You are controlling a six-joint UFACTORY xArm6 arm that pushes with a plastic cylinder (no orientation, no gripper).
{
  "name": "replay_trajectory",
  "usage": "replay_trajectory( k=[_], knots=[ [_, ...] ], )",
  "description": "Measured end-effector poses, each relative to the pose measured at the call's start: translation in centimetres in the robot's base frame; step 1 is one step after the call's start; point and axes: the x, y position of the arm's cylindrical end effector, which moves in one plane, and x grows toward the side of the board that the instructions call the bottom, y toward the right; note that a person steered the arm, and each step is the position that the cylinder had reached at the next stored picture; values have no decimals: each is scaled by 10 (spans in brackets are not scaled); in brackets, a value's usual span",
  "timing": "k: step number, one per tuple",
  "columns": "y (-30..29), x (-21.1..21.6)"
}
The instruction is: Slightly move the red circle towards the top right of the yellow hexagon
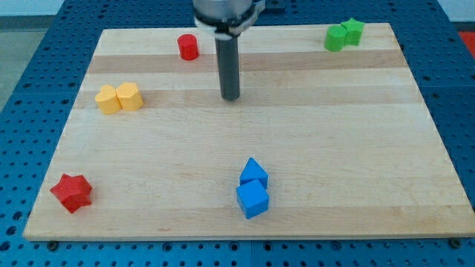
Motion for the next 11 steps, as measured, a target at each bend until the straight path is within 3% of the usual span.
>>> replay_trajectory(
  k=[2, 3, 5, 11],
  knots=[
    [-5, -108],
    [-26, -128],
    [-84, -128],
    [-115, -119]
  ],
)
